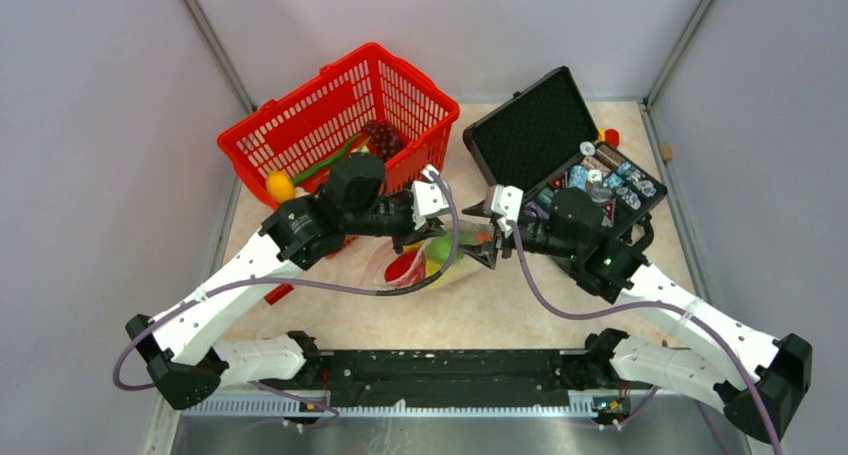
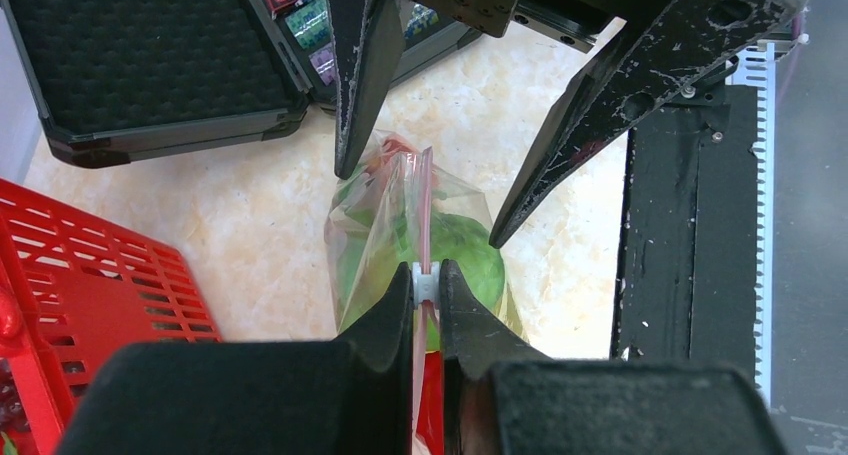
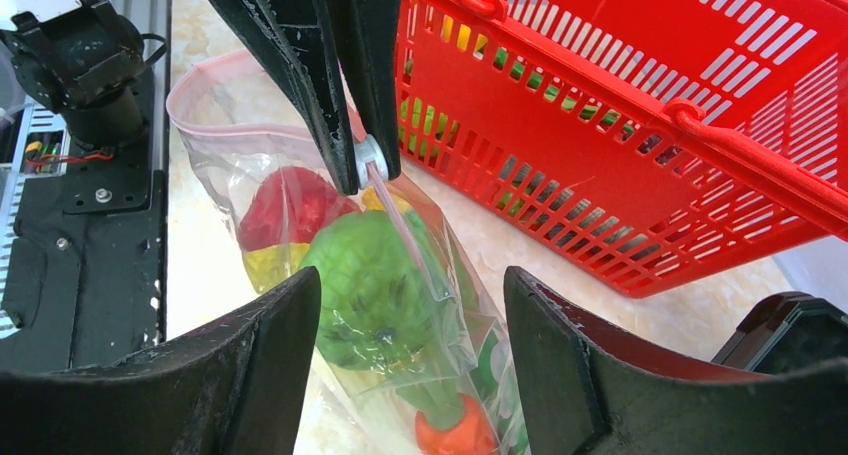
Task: Place the food in the zip-top bag and seal the zipper
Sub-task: Zip the zipper food storage bag at the center of the board.
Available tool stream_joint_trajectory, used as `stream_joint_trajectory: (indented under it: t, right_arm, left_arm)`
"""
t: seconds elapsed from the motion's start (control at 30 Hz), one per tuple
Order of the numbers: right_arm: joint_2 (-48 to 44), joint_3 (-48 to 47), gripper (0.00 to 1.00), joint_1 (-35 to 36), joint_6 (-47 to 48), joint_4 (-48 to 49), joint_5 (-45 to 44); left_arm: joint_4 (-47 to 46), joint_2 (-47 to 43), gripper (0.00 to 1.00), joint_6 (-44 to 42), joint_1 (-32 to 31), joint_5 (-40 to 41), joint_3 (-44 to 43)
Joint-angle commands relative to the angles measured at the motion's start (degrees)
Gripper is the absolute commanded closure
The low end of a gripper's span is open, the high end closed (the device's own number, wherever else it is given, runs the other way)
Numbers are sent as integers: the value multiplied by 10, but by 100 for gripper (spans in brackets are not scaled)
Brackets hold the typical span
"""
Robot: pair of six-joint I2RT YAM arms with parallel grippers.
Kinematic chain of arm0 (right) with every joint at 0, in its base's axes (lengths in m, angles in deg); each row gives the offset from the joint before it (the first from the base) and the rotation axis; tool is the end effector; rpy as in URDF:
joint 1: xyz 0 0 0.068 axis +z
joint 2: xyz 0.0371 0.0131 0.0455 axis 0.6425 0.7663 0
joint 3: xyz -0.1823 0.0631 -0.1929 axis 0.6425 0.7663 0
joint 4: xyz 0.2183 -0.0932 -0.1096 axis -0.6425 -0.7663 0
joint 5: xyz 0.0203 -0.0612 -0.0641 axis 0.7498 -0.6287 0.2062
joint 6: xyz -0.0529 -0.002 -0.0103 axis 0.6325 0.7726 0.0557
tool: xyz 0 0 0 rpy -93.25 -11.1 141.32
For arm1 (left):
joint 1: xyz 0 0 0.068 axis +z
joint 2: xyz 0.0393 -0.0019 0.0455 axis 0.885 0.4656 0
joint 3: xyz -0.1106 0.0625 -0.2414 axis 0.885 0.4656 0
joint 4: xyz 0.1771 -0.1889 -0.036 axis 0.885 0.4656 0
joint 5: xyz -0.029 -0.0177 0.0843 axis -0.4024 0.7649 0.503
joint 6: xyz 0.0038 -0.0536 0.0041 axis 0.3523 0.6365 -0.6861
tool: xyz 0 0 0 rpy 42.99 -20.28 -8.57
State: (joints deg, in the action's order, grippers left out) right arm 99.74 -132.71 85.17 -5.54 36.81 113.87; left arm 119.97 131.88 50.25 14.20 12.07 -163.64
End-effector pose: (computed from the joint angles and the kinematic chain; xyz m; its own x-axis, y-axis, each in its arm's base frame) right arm 0.1401 0.1642 0.3401 0.1881 -0.1902 -0.9635 -0.9361 0.2620 -0.2345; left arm 0.1465 -0.1858 0.4045 0.0503 0.4491 -0.8921 0.9759 0.1679 0.1395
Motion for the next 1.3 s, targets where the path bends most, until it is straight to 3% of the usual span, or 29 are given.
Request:
stream_joint_trajectory:
  t: [0.0, 0.8, 0.97, 1.27]
  right_arm:
    - [-3, -24, 34, -4, 1, 14, 14]
    - [0, -27, 31, -3, 18, 10, 33]
    - [11, -31, 35, -3, 19, 34, 30]
    - [23, -51, 55, -3, 17, 58, 31]
  left_arm:
    - [-30, -13, 100, 6, 2, -13, -16]
    - [-25, 2, 100, 6, 1, -31, -28]
    - [-18, 10, 100, 6, 2, -40, -37]
    - [-13, 8, 100, 9, 1, -34, -39]
